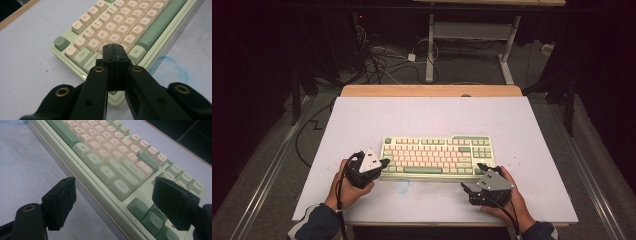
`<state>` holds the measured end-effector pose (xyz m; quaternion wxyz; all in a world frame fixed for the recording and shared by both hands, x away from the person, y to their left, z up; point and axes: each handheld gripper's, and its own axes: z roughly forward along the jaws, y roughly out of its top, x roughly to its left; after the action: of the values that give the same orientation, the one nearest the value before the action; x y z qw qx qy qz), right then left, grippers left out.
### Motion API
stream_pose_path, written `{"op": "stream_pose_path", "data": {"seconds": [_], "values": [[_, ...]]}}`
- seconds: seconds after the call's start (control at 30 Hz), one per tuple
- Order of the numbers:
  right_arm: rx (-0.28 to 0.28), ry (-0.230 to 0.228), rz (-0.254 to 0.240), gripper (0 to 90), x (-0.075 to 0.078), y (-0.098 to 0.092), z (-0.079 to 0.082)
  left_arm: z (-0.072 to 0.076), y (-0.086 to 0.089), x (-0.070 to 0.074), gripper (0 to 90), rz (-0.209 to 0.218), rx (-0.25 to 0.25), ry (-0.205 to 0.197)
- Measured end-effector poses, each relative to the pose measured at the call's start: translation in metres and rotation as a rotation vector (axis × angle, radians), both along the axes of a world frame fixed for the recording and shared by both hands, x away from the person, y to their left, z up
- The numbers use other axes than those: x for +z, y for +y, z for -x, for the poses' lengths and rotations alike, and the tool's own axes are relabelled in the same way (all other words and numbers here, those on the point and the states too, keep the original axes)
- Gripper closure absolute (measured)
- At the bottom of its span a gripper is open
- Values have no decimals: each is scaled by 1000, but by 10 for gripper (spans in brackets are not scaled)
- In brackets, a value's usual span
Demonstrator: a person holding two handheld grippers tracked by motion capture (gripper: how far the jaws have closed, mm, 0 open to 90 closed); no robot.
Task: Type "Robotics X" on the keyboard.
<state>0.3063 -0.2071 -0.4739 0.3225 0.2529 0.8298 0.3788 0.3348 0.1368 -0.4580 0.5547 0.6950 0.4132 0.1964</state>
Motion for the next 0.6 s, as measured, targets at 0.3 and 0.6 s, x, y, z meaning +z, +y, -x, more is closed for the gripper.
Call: {"op": "stream_pose_path", "data": {"seconds": [0.3, 0.6], "values": [[2, 0, 6, 201, 0, -1, 0, -16, -20, -2, 874, -20, -16, 9], [3, -1, 8, 202, 0, -1, 0, -24, -37, -6, 876, -53, -40, 14]]}}
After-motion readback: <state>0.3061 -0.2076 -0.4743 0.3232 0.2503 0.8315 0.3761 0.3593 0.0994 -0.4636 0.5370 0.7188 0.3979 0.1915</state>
